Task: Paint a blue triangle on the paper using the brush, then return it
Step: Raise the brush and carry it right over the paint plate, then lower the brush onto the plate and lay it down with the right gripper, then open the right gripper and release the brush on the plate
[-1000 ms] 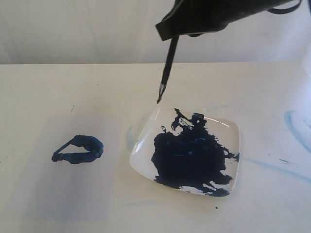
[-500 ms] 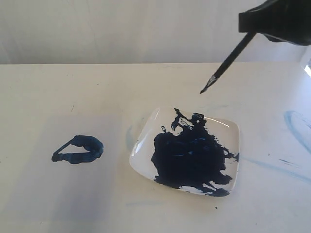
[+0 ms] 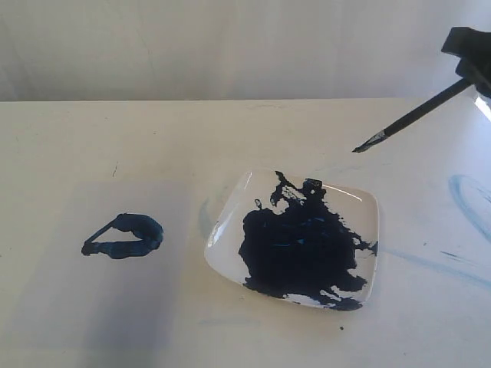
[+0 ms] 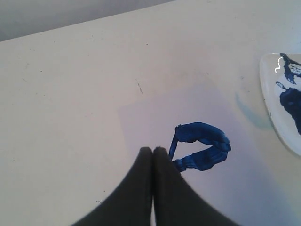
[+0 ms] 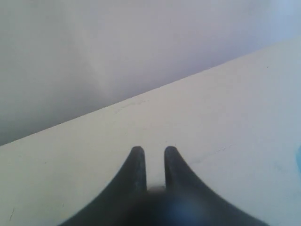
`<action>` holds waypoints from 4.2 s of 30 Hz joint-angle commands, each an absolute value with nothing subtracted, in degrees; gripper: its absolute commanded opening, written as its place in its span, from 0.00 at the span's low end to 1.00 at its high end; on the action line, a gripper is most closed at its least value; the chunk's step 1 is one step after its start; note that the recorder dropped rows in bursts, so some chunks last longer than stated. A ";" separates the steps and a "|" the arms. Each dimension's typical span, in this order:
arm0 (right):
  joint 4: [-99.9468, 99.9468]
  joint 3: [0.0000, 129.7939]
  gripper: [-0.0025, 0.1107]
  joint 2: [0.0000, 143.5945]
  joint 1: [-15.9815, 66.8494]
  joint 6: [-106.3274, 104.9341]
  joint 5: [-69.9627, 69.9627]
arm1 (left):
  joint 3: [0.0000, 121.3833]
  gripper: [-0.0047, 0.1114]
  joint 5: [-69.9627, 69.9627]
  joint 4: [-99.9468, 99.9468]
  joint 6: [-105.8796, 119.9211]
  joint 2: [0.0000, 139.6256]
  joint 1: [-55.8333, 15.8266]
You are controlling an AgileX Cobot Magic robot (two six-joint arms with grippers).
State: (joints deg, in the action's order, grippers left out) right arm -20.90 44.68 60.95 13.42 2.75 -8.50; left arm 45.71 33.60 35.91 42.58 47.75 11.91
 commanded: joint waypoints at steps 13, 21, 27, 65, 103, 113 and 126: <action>-73.03 60.85 0.02 79.91 2.81 -47.59 -41.32 | 45.29 0.04 34.22 38.57 42.14 47.34 11.98; -80.72 60.62 0.02 95.17 -7.95 -59.19 -69.96 | 45.29 0.04 34.57 39.40 42.14 47.34 11.98; -79.59 60.52 0.02 101.88 -8.07 -62.18 -69.96 | 45.29 0.04 34.71 39.40 42.37 47.34 11.98; -93.02 47.65 0.02 109.84 -16.03 -72.09 -69.96 | 45.29 0.04 35.35 40.19 42.36 47.34 11.87; -99.95 39.15 0.02 116.07 -16.03 -73.24 -60.29 | 45.29 0.04 35.60 40.63 42.36 47.34 11.87; -99.95 39.15 0.51 116.07 -16.03 -72.94 -59.53 | 45.29 0.04 35.81 40.60 42.36 47.34 11.87; -99.95 39.15 0.60 112.54 -16.03 -72.94 -69.96 | 45.29 0.04 35.84 41.06 42.36 47.34 11.87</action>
